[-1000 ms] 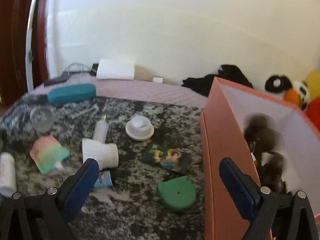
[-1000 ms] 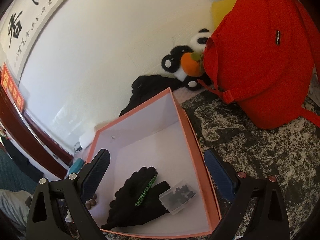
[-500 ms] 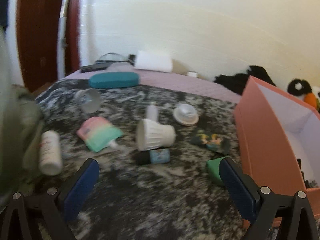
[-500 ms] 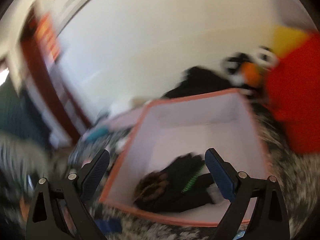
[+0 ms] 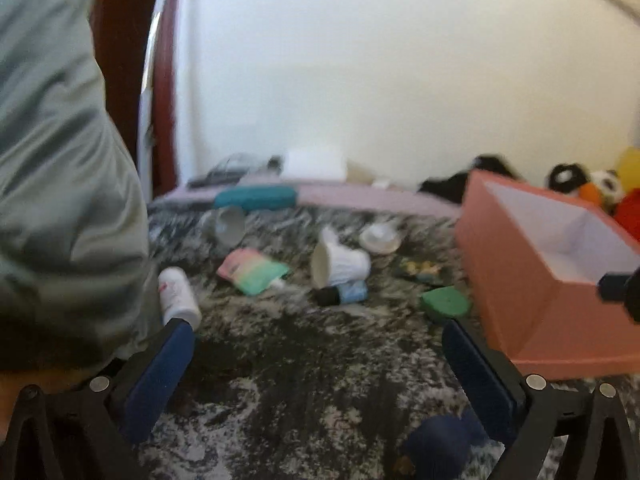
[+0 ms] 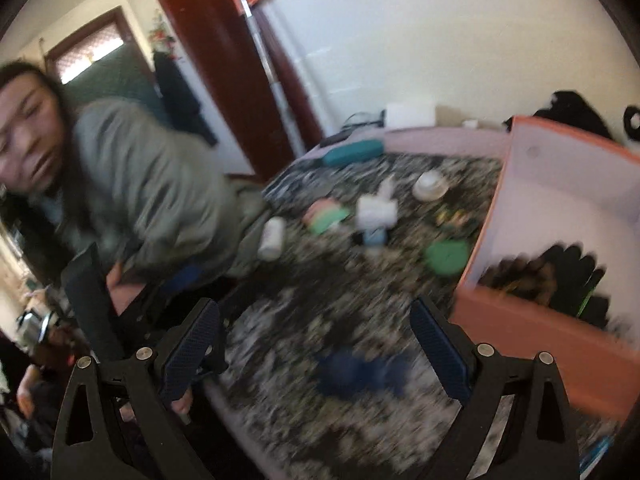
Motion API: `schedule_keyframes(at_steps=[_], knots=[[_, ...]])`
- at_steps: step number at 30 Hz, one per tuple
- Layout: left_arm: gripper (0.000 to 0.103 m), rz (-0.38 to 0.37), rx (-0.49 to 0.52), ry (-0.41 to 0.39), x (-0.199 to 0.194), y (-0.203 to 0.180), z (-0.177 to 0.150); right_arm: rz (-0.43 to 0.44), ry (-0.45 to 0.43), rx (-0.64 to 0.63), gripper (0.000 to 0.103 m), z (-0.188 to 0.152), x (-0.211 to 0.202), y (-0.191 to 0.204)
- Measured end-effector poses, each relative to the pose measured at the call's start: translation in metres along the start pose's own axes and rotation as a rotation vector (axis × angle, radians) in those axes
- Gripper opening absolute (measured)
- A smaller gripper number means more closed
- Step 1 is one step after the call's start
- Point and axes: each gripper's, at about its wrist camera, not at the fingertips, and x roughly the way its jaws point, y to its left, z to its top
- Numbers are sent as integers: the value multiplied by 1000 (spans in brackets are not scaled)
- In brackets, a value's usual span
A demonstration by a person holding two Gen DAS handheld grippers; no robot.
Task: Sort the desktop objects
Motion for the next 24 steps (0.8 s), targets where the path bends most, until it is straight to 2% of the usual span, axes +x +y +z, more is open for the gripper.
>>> schedule_keyframes(at_steps=[2,4,7,9,11,14,17,21,24], knots=[[102,2,-42,-11,-4,5,-9,-28,-17,38,103,-22,-1,-3],[102,-13,-76,13,-5,8,-16,-60,-36,78,103,-43,-3,-7],[102,5,-93,-27,-15,12,-34,-198,-94,138,103,-77,0,-18],[102,51,-115,-74,-22,17,-55,-280,-24,144,103,-96,13,-22],[102,93,-150,-64,-20,19,-64,-313,27,151,103,-110,25,-26],[102,60,-130,-31,-7,16,-61,-322,62,172,103,-122,40,-31],[102,120,-112,-25,1,18,-64,-354,55,123,103,-122,49,-23],[102,119,-162,-8,12,34,-61,-248,58,29,103,-109,65,-8],[102,147,-213,3,25,49,-60,-241,77,23,103,-97,83,-7]])
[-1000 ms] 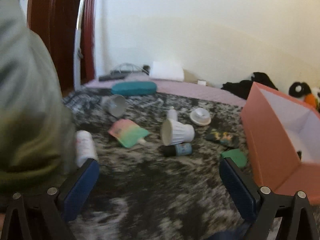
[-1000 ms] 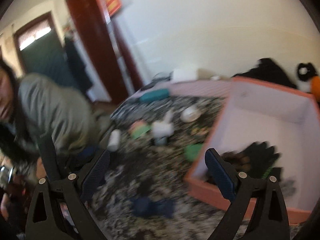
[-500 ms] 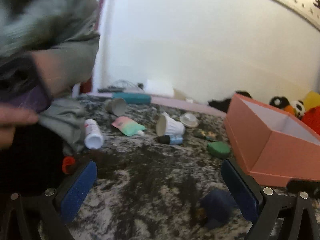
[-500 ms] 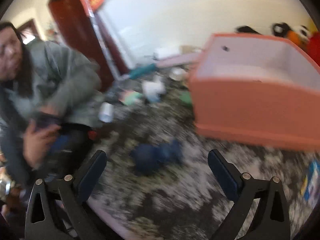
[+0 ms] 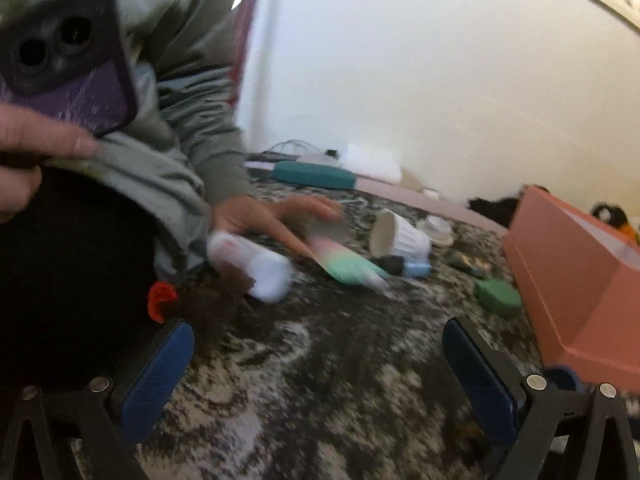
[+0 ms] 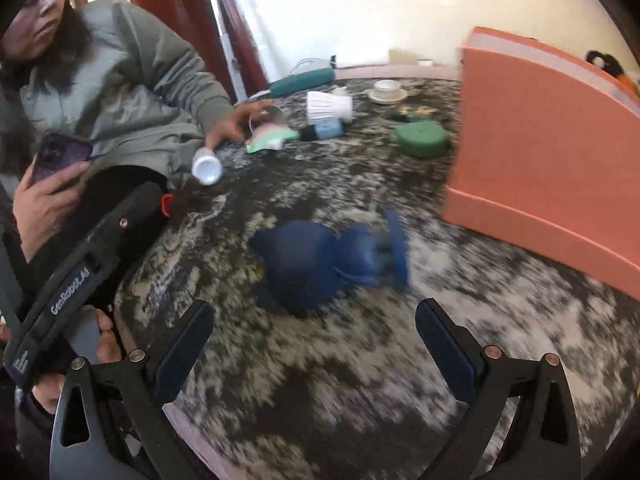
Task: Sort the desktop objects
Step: 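Grasp the dark blue figurine with the right tool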
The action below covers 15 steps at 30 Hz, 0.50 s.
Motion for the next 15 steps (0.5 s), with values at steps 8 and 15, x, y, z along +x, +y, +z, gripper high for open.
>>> schedule_keyframes(at_steps=[8,15], knots=[[102,33,-101,155,43,16,-7,-76,90,-20,103,15,48,9],[102,-41,-95,270,72,-5,-9,-156,67,-116,103,24,69,16]])
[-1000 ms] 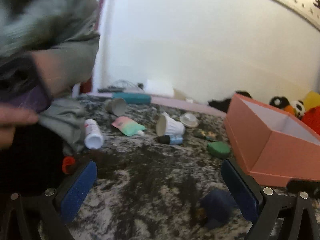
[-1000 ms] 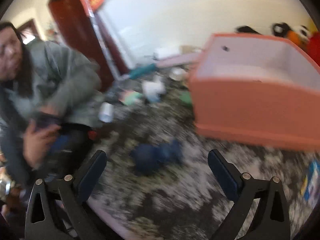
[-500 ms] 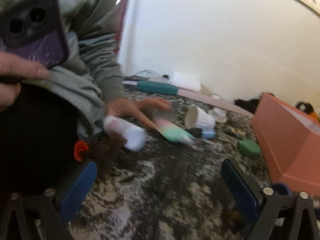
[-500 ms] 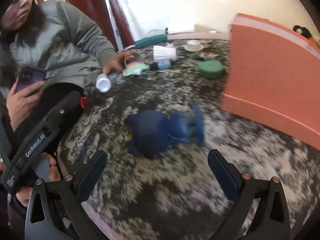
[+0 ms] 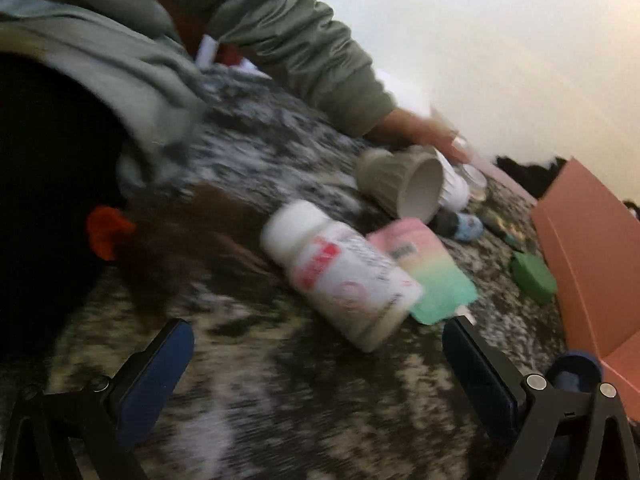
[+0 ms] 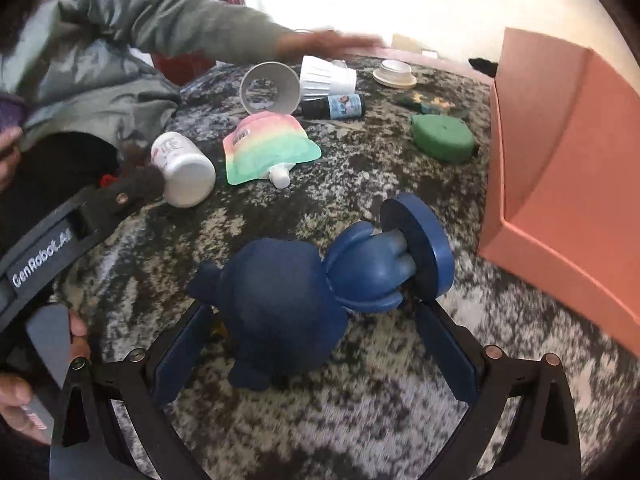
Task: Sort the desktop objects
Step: 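Grasp the dark blue figurine with the right tool, then lift the blue figurine with the right tool while the left tool grasps the white pill bottle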
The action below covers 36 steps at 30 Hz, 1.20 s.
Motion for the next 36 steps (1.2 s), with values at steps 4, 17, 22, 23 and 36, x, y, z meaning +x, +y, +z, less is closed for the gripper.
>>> schedule_keyframes(at_steps=[4,17,22,23,36], knots=[[102,4,58,87,19,-13,1,-14,-9,-47,103,2,4,1],[103,110,163,158,52,-38,16,-9,-24,-62,92,8,9,1],[86,110,165,140,50,-41,20,-9,-52,-34,61,8,4,-1],[63,113,170,128,48,-43,20,-4,-53,-26,61,8,4,-2],[45,101,135,22,15,-39,32,111,-107,83,61,7,-9,-14]])
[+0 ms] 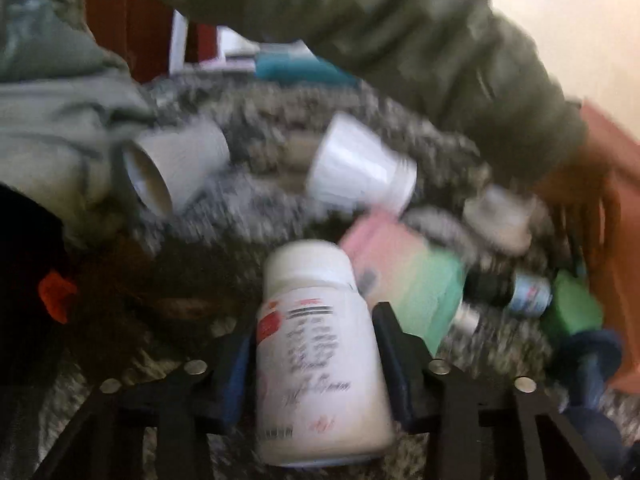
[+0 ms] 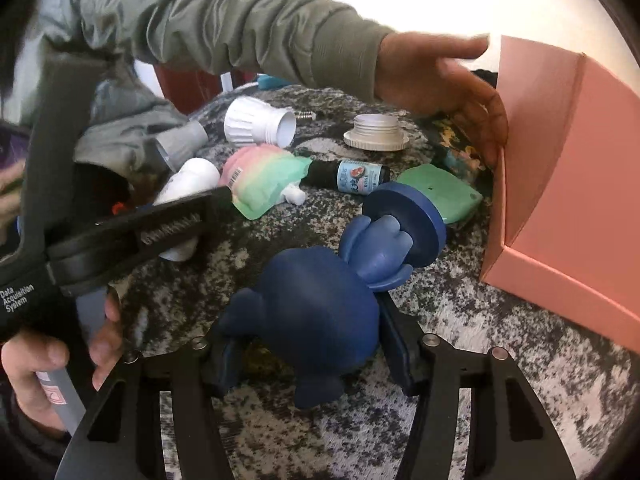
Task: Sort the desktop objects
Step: 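Lift the blue figurine with the right tool while the left tool grasps the white pill bottle, then carry the figurine and the pill bottle toward the pink box with both tools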
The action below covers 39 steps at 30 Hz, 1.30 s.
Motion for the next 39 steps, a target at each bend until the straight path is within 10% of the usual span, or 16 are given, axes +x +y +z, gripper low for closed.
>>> schedule_keyframes(at_steps=[27,35,39], knots=[[45,-169,20,-167,-133,0,27,77,-255,82,61,13,-87,-2],[45,-363,75,-208,-171,-38,44,-76,-382,46,61,35,-153,-17],[45,-339,148,-265,-177,-78,61,-119,-386,80,61,57,-171,-47]])
